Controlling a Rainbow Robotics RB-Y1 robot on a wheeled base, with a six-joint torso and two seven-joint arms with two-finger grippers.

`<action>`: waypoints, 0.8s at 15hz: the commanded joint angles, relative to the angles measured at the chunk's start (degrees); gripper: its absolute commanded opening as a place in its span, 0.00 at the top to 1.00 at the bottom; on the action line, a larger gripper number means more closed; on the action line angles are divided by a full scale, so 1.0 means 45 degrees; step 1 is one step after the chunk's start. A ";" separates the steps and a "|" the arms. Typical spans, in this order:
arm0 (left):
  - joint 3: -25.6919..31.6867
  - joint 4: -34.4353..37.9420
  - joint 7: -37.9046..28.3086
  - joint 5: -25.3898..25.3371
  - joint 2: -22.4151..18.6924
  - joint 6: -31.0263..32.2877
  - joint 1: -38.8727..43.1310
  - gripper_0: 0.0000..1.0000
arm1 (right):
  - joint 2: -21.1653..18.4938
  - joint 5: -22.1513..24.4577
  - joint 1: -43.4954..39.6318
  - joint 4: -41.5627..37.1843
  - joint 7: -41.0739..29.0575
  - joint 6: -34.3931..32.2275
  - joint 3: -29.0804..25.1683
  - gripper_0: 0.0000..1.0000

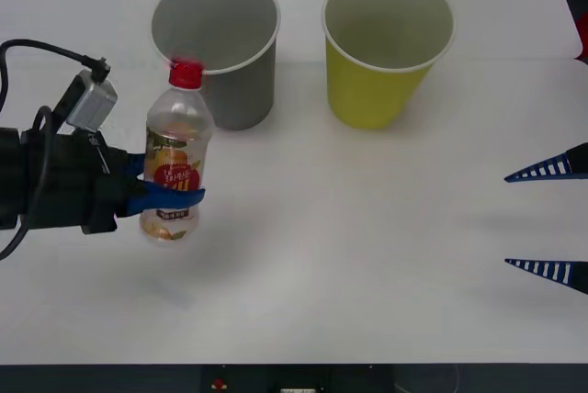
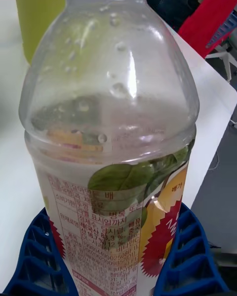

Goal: Put the can into the green bin and the plastic bottle into the gray bin

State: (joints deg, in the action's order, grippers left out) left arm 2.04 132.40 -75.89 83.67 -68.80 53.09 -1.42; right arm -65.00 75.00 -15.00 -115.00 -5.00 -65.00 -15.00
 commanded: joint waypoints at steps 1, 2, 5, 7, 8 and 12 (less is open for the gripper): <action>0.1051 -0.0692 -0.0832 -0.0254 -0.0063 0.2461 -0.1402 1.00 | 0.0000 0.0000 0.0000 0.0000 -0.0001 0.0000 0.0000 0.00; 0.1188 -0.1160 -0.0832 -0.0449 -0.0161 0.2851 -0.1832 1.00 | 0.0000 0.0000 0.0000 0.0000 -0.0001 0.0000 0.0000 0.00; 0.1012 -0.2430 -0.0851 -0.0528 -0.0844 0.3066 -0.3395 1.00 | 0.0000 0.0000 0.0000 0.0000 -0.0001 0.0000 0.0000 0.00; -0.0121 -0.3563 -0.0851 -0.0664 -0.0961 0.3066 -0.5035 1.00 | 0.0000 0.0000 0.0000 0.0000 -0.0001 0.0000 0.0000 0.00; -0.0726 -0.4129 -0.0851 -0.0664 -0.0961 0.3066 -0.5895 1.00 | 0.0000 0.0000 0.0000 0.0000 -0.0001 0.0000 0.0000 0.00; -0.3519 -0.6727 -0.0832 -0.0684 -0.0571 0.3066 -0.9469 1.00 | 0.0000 0.0000 0.0000 0.0000 -0.0001 0.0000 0.0000 0.00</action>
State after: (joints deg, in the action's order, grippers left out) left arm -11.80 104.20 -79.69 80.51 -71.97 66.89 -41.49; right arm -65.00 75.00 -15.00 -115.00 -5.00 -65.00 -15.00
